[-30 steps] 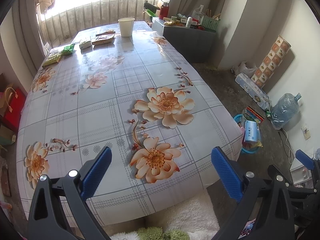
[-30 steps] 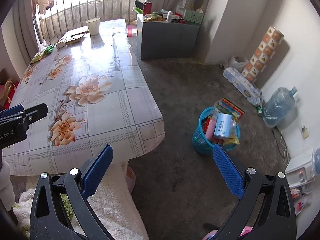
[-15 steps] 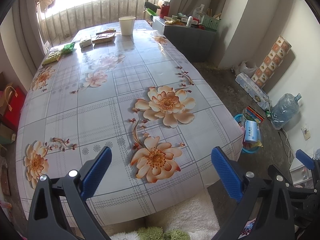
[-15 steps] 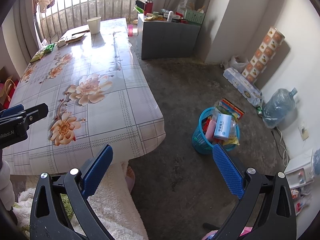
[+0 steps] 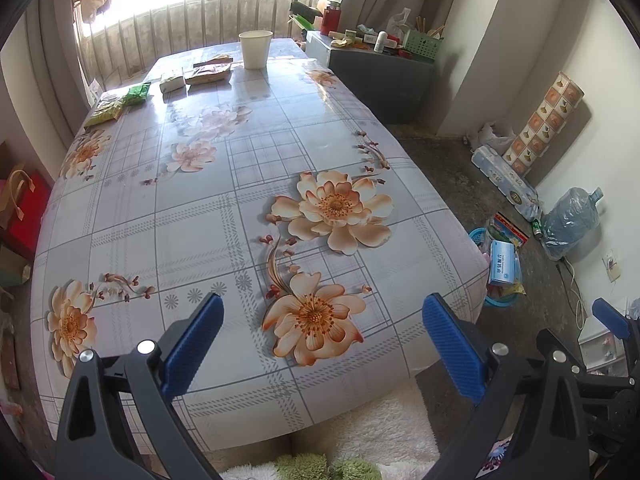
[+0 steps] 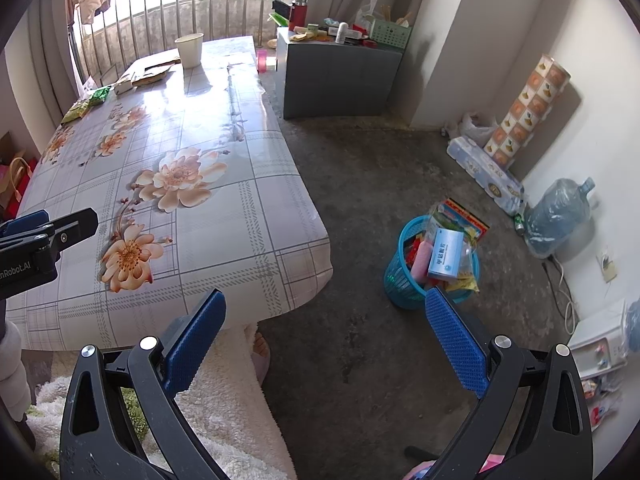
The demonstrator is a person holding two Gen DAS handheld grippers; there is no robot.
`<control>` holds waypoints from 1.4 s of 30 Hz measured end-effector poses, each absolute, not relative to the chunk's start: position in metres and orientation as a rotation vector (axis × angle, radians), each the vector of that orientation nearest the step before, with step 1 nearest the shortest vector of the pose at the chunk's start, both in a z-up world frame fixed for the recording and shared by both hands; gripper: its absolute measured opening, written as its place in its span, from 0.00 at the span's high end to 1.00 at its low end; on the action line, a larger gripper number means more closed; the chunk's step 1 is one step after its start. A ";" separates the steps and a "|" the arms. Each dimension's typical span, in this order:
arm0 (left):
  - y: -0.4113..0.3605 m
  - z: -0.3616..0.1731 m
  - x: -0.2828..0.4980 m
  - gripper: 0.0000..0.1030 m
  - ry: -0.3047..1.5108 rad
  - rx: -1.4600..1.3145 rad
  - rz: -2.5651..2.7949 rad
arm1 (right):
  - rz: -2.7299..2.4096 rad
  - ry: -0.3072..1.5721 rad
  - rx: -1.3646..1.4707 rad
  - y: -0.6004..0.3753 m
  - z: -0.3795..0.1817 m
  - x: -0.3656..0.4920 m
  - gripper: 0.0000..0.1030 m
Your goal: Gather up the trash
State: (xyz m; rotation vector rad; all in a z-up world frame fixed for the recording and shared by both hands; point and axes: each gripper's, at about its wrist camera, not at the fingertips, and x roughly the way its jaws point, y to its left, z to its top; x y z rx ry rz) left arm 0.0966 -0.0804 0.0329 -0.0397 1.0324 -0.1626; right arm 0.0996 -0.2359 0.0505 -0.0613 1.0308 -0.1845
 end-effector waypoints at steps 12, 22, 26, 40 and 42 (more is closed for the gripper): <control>-0.081 0.034 0.097 0.05 1.033 -0.040 -0.162 | -0.184 1.031 -0.061 -0.236 0.051 0.100 0.07; -0.080 0.032 0.097 0.05 1.031 -0.040 -0.163 | -0.183 1.030 -0.065 -0.237 0.051 0.100 0.07; -0.081 0.032 0.096 0.05 1.031 -0.040 -0.163 | -0.181 1.029 -0.067 -0.239 0.050 0.101 0.07; -0.082 0.032 0.097 0.05 1.033 -0.038 -0.163 | -0.179 1.028 -0.068 -0.238 0.051 0.101 0.07; -0.082 0.031 0.096 0.05 1.033 -0.038 -0.164 | -0.179 1.028 -0.067 -0.238 0.050 0.101 0.07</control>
